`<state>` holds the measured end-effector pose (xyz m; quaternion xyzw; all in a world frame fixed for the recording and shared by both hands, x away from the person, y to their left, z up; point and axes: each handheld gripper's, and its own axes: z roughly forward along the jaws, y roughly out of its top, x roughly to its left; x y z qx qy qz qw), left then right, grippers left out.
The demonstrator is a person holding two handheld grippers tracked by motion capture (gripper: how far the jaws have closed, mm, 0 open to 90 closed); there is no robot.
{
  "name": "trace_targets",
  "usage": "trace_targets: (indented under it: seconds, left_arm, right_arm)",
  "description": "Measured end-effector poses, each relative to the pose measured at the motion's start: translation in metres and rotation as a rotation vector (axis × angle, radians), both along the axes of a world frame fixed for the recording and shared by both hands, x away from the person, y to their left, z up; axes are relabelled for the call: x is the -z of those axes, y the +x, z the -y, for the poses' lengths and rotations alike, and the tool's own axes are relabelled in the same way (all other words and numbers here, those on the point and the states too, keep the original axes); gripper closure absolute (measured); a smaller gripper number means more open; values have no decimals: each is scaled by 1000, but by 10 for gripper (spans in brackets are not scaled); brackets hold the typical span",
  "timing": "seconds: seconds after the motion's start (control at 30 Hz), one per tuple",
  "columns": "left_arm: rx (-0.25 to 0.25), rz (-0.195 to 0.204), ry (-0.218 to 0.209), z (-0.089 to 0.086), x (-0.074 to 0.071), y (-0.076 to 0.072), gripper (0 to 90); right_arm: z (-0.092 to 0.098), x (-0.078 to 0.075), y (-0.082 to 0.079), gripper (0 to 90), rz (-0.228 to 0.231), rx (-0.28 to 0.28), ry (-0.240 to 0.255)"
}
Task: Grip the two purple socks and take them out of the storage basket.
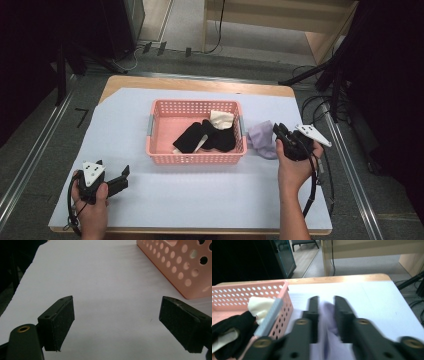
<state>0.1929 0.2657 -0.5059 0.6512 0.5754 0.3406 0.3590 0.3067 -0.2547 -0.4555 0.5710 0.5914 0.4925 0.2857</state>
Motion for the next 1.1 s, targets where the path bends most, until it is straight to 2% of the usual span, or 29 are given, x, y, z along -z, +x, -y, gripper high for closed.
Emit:
trace_targets:
  seconds: [0.03,0.1,0.17,0.2,0.23,0.3,0.33,0.4,0.47,0.63,0.67,0.73,0.77,0.87,0.9,0.93,0.97,1.07,1.1]
  left_arm:
    - [-5,2,1,0,0,0,140]
    - [-18,8,0,0,0,-1,138]
    - [-29,16,0,0,0,-1,134]
    - [-29,16,0,0,0,-1,134]
    - [-33,18,3,0,0,-2,133]
    - [-36,24,3,1,0,-2,131]
    - [-37,26,5,1,0,-2,129]
    - [-37,26,9,1,0,-2,128]
    - [-38,30,17,2,0,-3,127]
    - [-28,35,23,2,0,-3,127]
    - [-22,35,25,2,0,-3,127]
    - [-17,37,32,2,0,-4,126]
    - [-15,38,28,3,0,-4,119]
    - [-8,45,32,3,0,-4,110]
    - [-4,47,34,3,0,-4,107]
    - [0,44,35,3,0,-4,107]
    - [4,49,36,4,0,-5,82]
    - [7,46,42,4,0,-6,67]
    - [7,50,37,4,0,-5,38]
  right_arm:
    - [0,0,0,700,0,0,0]
    - [5,7,-7,603,-1,5,15]
    - [13,14,-15,513,6,10,-18]
    - [13,14,-15,513,6,10,-18]
    - [17,15,-22,503,17,4,-22]
    - [20,16,-26,495,23,-2,-22]
    - [24,16,-34,481,39,-15,-24]
    - [27,17,-38,471,47,-18,-26]
    - [36,21,-50,453,76,-17,-33]
    - [49,29,-66,440,89,-6,-50]
    - [55,34,-74,430,83,-1,-45]
    - [59,36,-78,420,72,2,-46]
    - [66,41,-85,393,65,15,-58]
    - [72,46,-94,362,52,32,-47]
    - [79,51,-102,348,40,38,-45]
    - [79,51,-102,348,40,38,-45]
    - [86,57,-108,306,22,38,-27]
    - [92,61,-115,283,19,57,-30]
    - [98,63,-119,259,31,70,-32]
